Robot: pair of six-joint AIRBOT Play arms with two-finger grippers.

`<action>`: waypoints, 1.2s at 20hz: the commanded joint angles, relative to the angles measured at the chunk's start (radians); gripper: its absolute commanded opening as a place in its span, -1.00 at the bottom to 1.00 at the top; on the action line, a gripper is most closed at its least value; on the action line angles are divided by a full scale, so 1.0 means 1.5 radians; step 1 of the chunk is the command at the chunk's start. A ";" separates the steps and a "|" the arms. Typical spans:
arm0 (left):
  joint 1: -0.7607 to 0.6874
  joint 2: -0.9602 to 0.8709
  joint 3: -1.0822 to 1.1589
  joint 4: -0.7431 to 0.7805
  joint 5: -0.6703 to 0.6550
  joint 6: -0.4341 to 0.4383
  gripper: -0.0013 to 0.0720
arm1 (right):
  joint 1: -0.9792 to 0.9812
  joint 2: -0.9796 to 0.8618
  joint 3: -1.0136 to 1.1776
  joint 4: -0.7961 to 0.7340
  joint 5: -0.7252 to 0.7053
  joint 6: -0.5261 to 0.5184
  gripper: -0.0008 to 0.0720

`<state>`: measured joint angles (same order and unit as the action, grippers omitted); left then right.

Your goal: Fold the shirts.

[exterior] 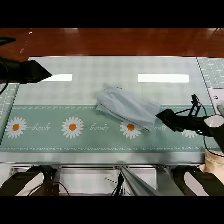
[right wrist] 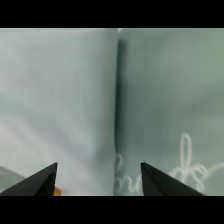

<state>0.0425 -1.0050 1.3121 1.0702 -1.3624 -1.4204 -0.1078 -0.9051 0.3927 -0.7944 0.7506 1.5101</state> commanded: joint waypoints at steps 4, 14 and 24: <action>0.001 0.001 -0.007 -0.018 -0.013 -0.027 -0.08 | 0.175 -0.127 -0.024 0.048 -0.247 0.117 0.65; 0.001 -0.003 -0.015 -0.030 0.031 -0.026 -0.08 | 0.048 0.069 0.212 -0.174 0.008 0.058 -0.93; 0.001 -0.055 -0.091 -0.014 0.151 0.035 -0.08 | -0.456 0.227 0.461 -0.521 0.500 0.066 -0.93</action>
<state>0.0425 -1.0584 1.2106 1.0348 -1.1912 -1.4021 -0.6109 -0.6083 1.0172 -1.3785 1.2758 1.6356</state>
